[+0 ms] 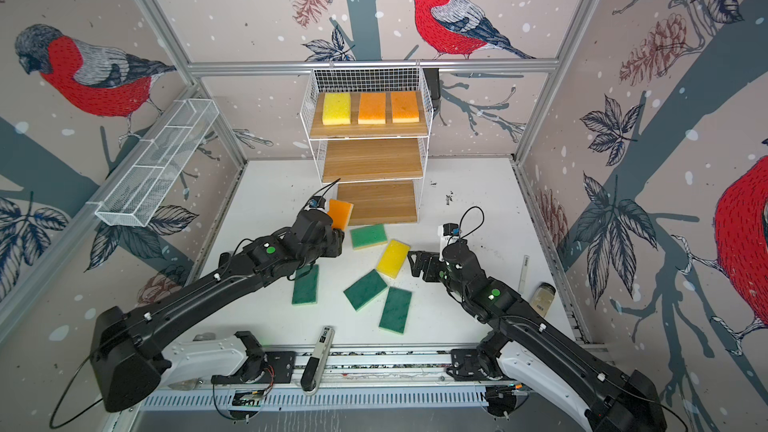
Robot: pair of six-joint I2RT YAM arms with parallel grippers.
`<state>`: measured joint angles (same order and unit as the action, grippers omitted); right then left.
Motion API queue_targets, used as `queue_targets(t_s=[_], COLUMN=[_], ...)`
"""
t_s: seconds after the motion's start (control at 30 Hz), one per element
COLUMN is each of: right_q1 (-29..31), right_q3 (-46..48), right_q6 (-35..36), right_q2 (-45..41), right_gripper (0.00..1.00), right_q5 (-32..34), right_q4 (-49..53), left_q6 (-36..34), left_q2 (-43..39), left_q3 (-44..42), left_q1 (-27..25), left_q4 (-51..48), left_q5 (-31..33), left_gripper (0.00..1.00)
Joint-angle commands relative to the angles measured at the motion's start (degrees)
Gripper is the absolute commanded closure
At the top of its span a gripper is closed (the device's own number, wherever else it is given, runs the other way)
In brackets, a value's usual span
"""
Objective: Place and organize the cleaning sponges onto the shelf
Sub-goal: 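Carry the orange sponge with the left gripper up toward the shelf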
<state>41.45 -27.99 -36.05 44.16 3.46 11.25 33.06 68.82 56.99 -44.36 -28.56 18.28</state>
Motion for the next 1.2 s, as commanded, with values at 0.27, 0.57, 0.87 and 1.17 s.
queue_targets(t_s=[0.27,0.57,0.87,1.17], right_q1=[-0.1,0.0,0.0,-0.1], right_q3=[-1.6,-2.8,-3.2,-3.4], right_q6=[2.3,3.8,5.5,5.9], right_q2=[2.0,3.5,4.8,5.0], right_gripper=[0.06,0.05,0.05,0.05], right_q5=[0.9,0.9,0.8,0.3], right_q4=[-2.5,-2.8,-3.8,-4.6], left_q6=[-0.3,-3.3,-6.3,-8.2], left_q2=[0.0,5.2,9.8,13.8], left_q3=[6.7,10.4,13.4,16.1], left_q1=[0.1,0.0,-0.1,-0.2], left_q4=[8.7,15.6,19.5,22.1], left_q5=[8.5,10.6,14.4,18.1], left_gripper=[0.41,0.41,0.41,0.41])
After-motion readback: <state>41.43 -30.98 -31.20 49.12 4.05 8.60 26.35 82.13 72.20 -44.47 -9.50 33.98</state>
